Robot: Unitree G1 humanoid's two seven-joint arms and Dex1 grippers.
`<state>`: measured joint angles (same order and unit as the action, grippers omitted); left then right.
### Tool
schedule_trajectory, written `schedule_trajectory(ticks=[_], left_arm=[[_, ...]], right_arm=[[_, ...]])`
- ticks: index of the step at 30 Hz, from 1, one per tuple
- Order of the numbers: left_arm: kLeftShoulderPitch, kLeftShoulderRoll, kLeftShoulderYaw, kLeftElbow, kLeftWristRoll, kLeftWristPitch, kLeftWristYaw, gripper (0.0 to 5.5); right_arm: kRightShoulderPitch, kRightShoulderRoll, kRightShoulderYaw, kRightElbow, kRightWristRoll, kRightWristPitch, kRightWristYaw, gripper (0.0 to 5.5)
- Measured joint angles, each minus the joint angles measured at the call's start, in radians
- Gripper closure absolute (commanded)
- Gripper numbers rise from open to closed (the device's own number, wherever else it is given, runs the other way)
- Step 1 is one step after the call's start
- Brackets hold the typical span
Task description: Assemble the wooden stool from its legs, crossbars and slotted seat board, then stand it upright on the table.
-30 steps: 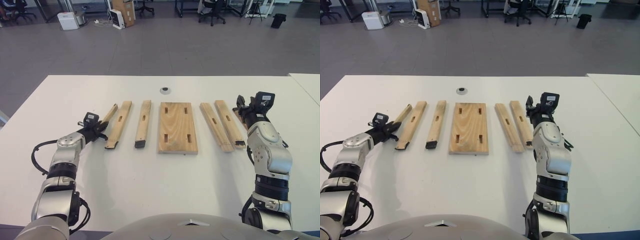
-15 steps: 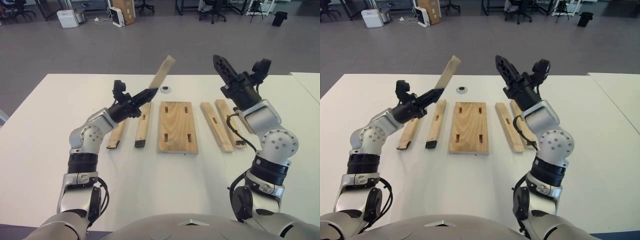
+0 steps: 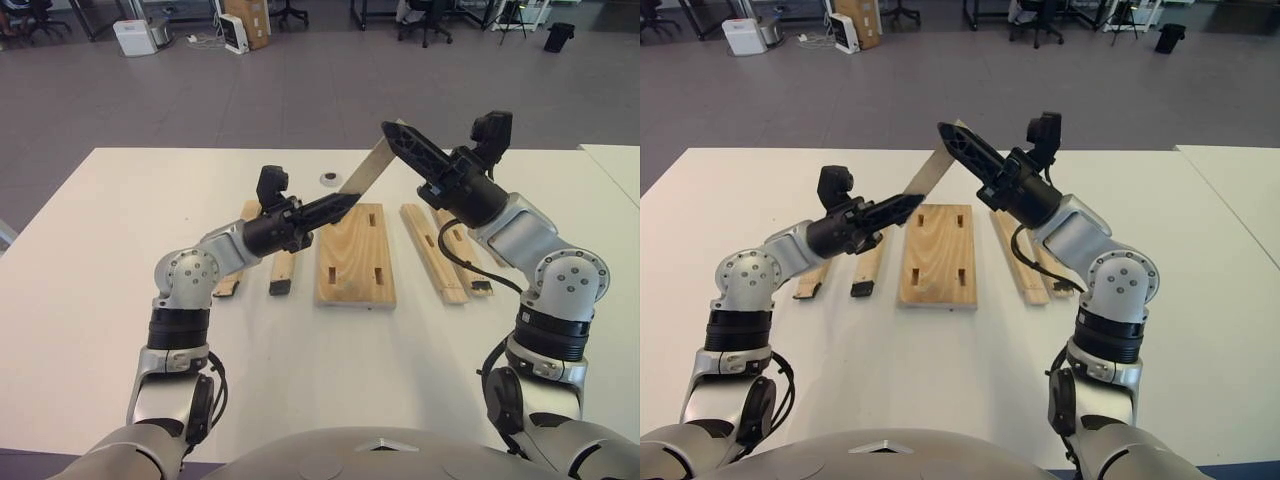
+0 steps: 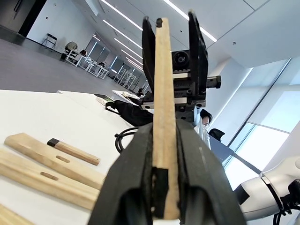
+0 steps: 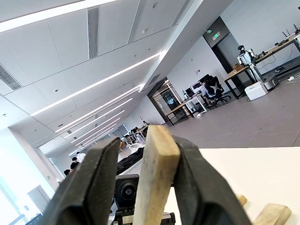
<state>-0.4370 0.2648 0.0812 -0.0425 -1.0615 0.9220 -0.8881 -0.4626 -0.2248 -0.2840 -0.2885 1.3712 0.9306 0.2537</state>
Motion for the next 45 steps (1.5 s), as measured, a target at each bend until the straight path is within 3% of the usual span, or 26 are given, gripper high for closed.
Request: schedule_trajectory(ticks=[4, 13, 17, 18, 25, 32, 45], left_arm=[[0.0, -0.004, 0.0, -0.002, -0.008, 0.006, -0.009, 5.09], [0.0, -0.015, 0.015, 0.009, -0.049, 0.037, -0.004, 5.09], [-0.019, -0.059, 0.06, 0.075, -0.063, 0.025, 0.088, 4.27], [-0.019, -0.062, 0.061, 0.083, -0.04, 0.011, 0.114, 4.0], [0.067, -0.04, 0.141, 0.13, 0.07, -0.11, 0.189, 3.97], [0.113, -0.072, 0.189, 0.16, 0.21, -0.284, 0.324, 3.97], [0.113, -0.096, 0.188, 0.194, 0.282, -0.358, 0.352, 3.97]], right_arm=[[0.01, -0.011, 0.003, -0.002, 0.004, -0.011, 0.014, 4.86], [0.03, -0.036, 0.036, 0.0, 0.015, -0.048, 0.051, 4.99], [0.026, -0.033, 0.037, 0.043, -0.013, -0.089, 0.037, 5.03], [0.019, -0.032, 0.035, 0.064, -0.045, -0.11, 0.023, 5.04], [-0.004, -0.131, -0.072, 0.162, -0.359, -0.309, -0.091, 5.09], [0.174, -0.168, 0.133, 0.129, -0.826, -0.408, -0.17, 5.09], [0.239, -0.092, 0.151, 0.14, -0.967, -0.437, -0.166, 5.09]])
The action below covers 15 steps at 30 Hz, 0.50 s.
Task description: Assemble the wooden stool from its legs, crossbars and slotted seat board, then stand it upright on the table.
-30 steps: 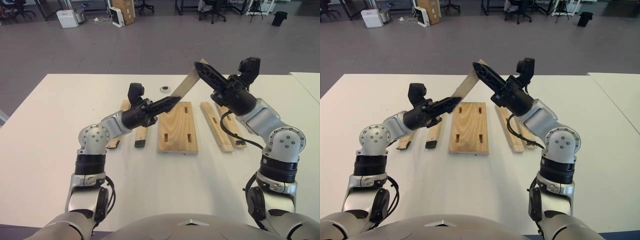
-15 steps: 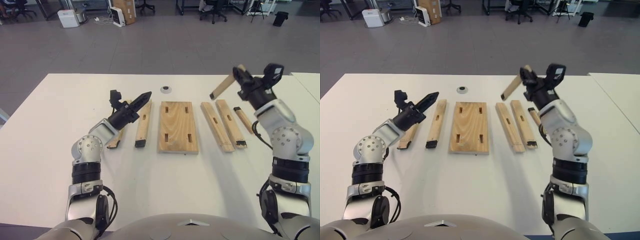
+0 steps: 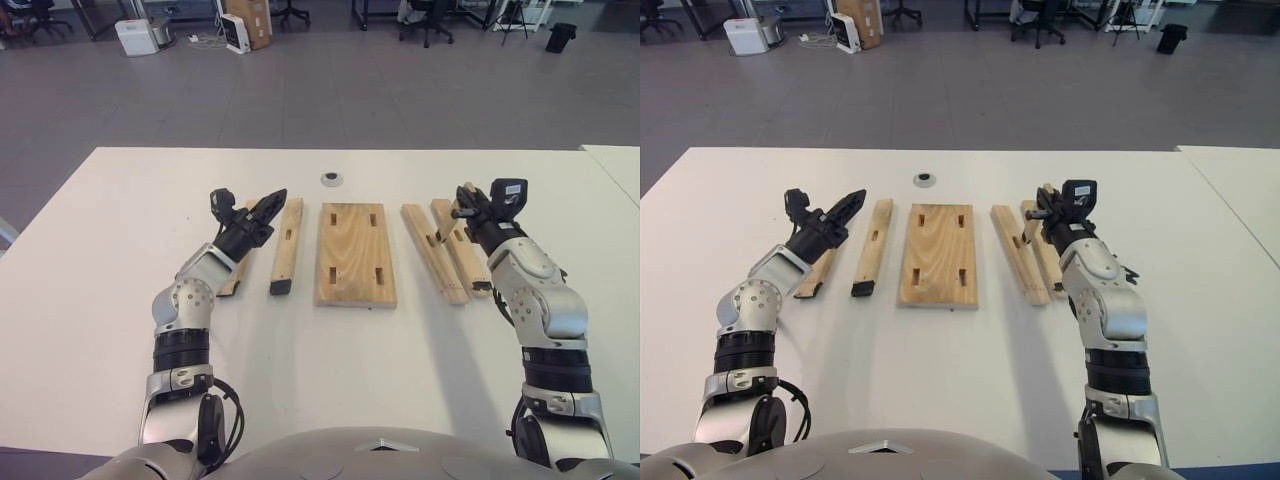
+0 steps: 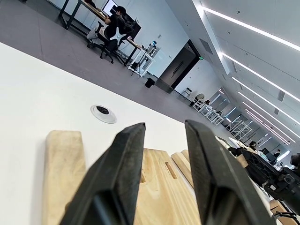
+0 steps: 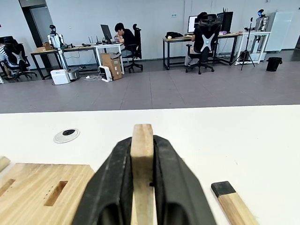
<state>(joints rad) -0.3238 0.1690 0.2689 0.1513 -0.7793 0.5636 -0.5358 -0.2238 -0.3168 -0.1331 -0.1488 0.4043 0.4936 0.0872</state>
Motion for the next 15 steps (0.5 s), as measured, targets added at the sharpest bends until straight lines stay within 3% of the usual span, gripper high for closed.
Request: schedule_trajectory(ticks=[15], left_arm=[[-0.004, -0.007, -0.004, 0.01, 0.009, -0.006, -0.002, 3.97]], right_arm=[[0.002, 0.052, -0.017, -0.006, -0.016, 0.001, 0.041, 5.09]])
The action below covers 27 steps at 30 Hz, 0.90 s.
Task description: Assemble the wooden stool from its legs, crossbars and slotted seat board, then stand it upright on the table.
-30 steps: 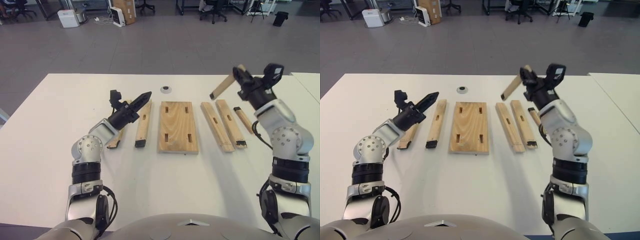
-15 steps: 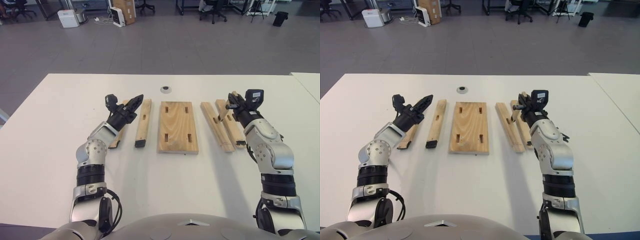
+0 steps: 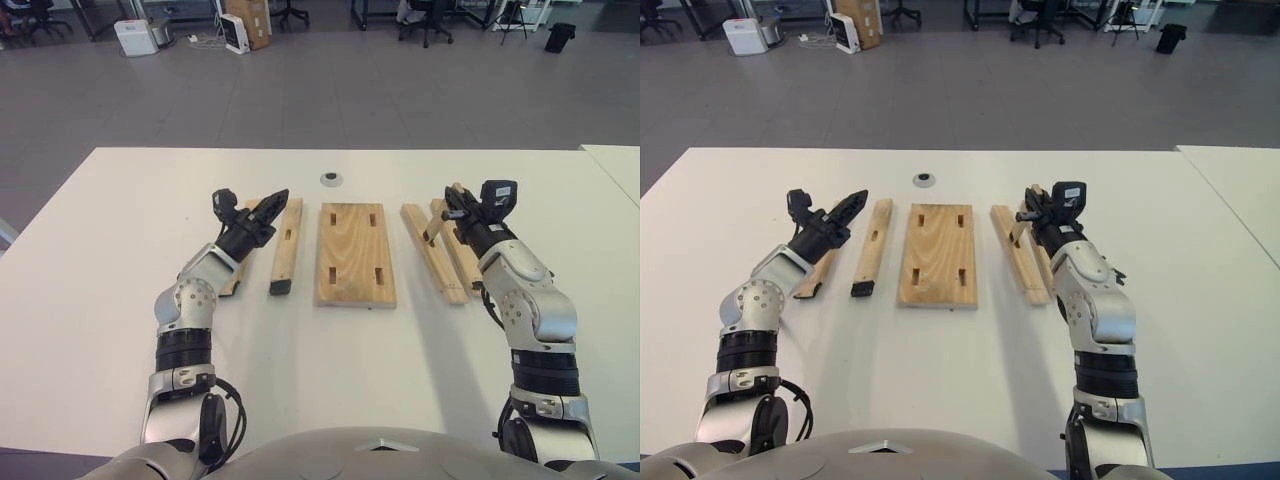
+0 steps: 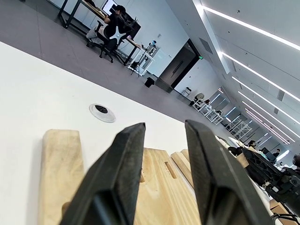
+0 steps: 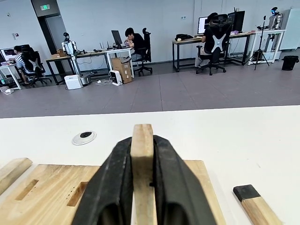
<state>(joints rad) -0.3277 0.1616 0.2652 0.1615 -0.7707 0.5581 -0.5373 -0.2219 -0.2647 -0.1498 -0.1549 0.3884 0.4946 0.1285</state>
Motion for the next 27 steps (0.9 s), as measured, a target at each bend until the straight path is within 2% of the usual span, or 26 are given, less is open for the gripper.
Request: schedule_trajectory(ticks=[22, 27], left_arm=[[0.009, 0.011, -0.005, -0.003, 0.0, 0.0, -0.014, 3.97], [0.015, 0.02, -0.001, -0.008, 0.0, 0.0, -0.014, 3.97]], right_arm=[[0.039, 0.007, -0.025, 0.025, -0.037, -0.039, 0.035, 5.09], [0.101, 0.035, 0.021, -0.061, -0.057, 0.0, -0.006, 5.09]])
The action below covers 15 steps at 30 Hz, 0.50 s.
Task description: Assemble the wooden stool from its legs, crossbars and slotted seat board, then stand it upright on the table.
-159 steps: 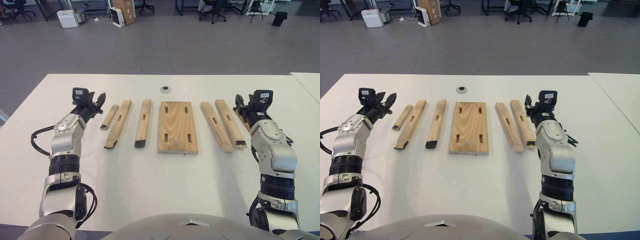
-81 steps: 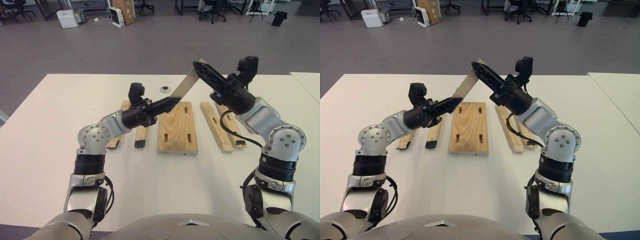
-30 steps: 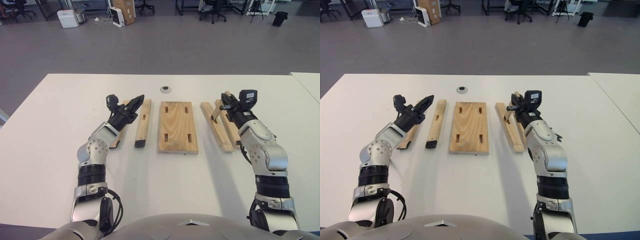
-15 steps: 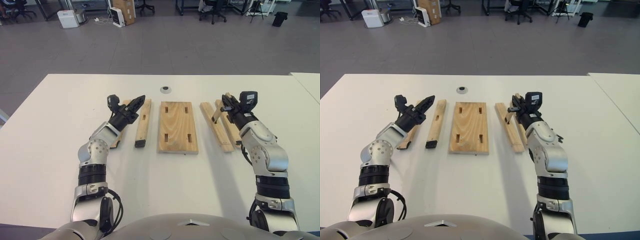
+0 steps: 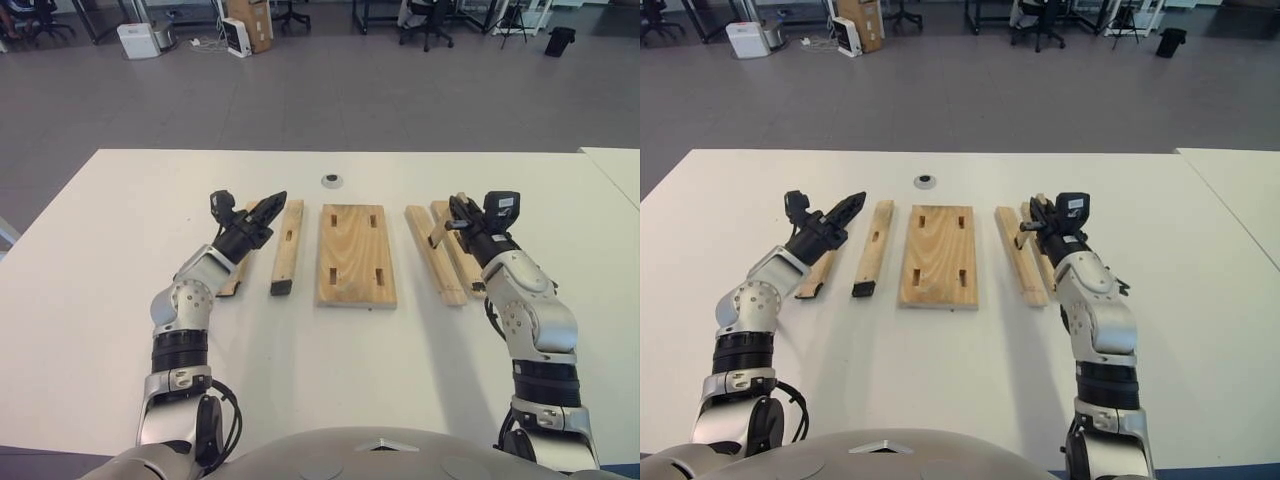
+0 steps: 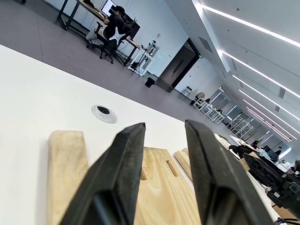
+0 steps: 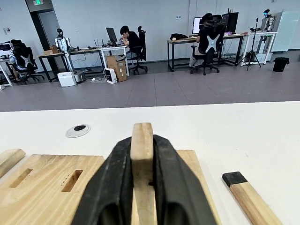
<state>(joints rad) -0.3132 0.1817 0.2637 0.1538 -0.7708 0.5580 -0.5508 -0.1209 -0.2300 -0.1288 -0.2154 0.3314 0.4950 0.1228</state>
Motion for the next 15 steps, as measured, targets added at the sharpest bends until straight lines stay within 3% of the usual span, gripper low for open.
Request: schedule_trajectory(ticks=[4, 15], left_arm=[[0.027, 0.005, 0.014, -0.007, 0.012, -0.007, 0.011, 3.97], [0.116, -0.07, 0.019, -0.075, 0.031, -0.07, 0.08, 3.97]], right_arm=[[0.055, 0.013, 0.023, -0.07, -0.014, 0.036, -0.026, 5.09], [-0.095, -0.095, 0.035, 0.011, -0.023, 0.194, 0.012, 5.09]])
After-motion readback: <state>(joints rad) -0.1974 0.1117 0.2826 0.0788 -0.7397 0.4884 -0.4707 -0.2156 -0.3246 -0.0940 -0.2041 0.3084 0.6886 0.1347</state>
